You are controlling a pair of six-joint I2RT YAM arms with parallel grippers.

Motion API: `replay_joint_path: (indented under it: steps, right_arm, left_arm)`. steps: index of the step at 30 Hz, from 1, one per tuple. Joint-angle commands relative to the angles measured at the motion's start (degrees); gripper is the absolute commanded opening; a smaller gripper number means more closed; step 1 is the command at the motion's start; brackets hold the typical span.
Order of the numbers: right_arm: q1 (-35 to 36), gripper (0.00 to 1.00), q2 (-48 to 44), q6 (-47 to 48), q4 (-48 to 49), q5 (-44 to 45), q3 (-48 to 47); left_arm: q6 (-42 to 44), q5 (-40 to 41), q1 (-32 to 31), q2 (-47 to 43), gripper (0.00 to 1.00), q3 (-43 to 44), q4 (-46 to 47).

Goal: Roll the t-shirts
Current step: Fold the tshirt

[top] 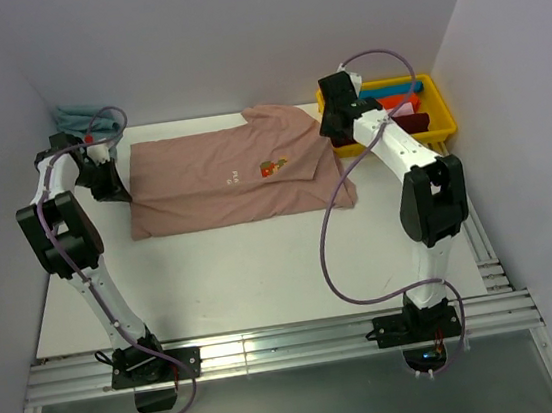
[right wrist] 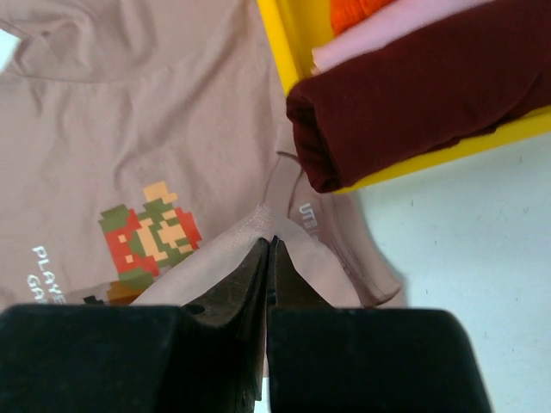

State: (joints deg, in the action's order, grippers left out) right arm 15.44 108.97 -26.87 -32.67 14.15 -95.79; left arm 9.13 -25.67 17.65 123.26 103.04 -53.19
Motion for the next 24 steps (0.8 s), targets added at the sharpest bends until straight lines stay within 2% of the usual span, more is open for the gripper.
replay_joint_path:
  steps: [1,7,13,15,16,17,19,20,24]
  right_arm:
    - [-0.8,0.0,0.3,1.6,-0.5,1.6,-4.5]
    - [-0.9,0.0,4.2,2.1,-1.9,1.0,-8.6]
    - [-0.9,0.0,7.2,2.0,-1.6,-0.3,-9.9]
    - [-0.9,0.09,8.9,2.2,-1.8,-0.5,-10.6]
    - [-0.9,0.15,9.4,2.4,-2.0,-0.7,-11.6]
    - [-0.8,0.29,10.5,2.5,-2.0,-0.7,-12.1]
    - [-0.9,0.39,11.2,2.8,-2.1,-1.2,-13.4]
    - [-0.9,0.47,11.6,2.9,-2.1,-1.2,-13.8]
    - [-0.9,0.52,10.0,2.5,-3.1,-1.1,-13.3]
  left_arm:
    - [-0.9,-0.9,0.4,-1.4,0.0,4.3,-0.4]
    - [-1.7,-0.9,0.1,1.6,0.0,7.9,-1.2]
    - [-2.2,-0.3,-0.6,3.7,0.0,7.4,-0.2]
    - [-2.3,-0.2,-0.7,4.3,0.02,7.0,0.5]
    - [-2.4,0.1,-0.7,4.5,0.07,6.6,1.2]
    - [-2.8,0.4,-0.7,4.5,0.15,6.6,1.6]
    - [-2.9,0.4,-0.8,4.4,0.25,6.0,2.4]
    - [-2.9,0.4,-0.7,4.4,0.35,5.9,2.9]
    - [-2.4,0.4,-0.4,2.4,0.51,5.3,3.4]
